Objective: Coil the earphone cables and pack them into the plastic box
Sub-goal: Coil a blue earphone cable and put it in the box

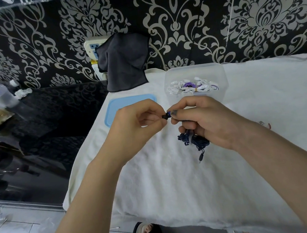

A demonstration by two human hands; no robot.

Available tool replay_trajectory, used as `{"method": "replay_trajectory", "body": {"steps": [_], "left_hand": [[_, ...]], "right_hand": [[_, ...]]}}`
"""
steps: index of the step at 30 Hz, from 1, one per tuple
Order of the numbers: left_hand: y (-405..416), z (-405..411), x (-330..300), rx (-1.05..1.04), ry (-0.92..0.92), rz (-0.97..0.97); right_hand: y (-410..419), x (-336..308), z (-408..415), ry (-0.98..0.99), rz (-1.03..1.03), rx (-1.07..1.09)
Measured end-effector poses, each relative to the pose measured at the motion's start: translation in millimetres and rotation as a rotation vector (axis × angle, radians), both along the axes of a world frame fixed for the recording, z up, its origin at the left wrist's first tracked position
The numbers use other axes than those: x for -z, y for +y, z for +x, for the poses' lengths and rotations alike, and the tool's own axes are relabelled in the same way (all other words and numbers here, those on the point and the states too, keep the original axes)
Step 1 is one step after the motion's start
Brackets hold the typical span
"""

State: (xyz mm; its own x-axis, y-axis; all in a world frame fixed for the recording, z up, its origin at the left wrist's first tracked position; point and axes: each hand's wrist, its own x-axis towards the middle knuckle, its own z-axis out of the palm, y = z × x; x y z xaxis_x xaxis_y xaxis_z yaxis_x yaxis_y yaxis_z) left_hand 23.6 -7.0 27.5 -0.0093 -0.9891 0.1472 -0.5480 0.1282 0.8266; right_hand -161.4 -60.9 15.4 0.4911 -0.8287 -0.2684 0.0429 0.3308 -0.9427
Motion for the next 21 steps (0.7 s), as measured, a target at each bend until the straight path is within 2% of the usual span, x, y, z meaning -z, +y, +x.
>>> {"method": "replay_trajectory", "body": {"steps": [8,21], "left_hand": [[1.6,1.6,-4.5,0.008,0.125,0.067],[1.3,2.7,-5.4,0.074,0.327,0.102]], "right_hand": [[-1.7,-1.4,-5.0,-0.005,0.012,-0.061],[3.3,-6.6,-6.8,-0.116,0.06,-0.095]]}}
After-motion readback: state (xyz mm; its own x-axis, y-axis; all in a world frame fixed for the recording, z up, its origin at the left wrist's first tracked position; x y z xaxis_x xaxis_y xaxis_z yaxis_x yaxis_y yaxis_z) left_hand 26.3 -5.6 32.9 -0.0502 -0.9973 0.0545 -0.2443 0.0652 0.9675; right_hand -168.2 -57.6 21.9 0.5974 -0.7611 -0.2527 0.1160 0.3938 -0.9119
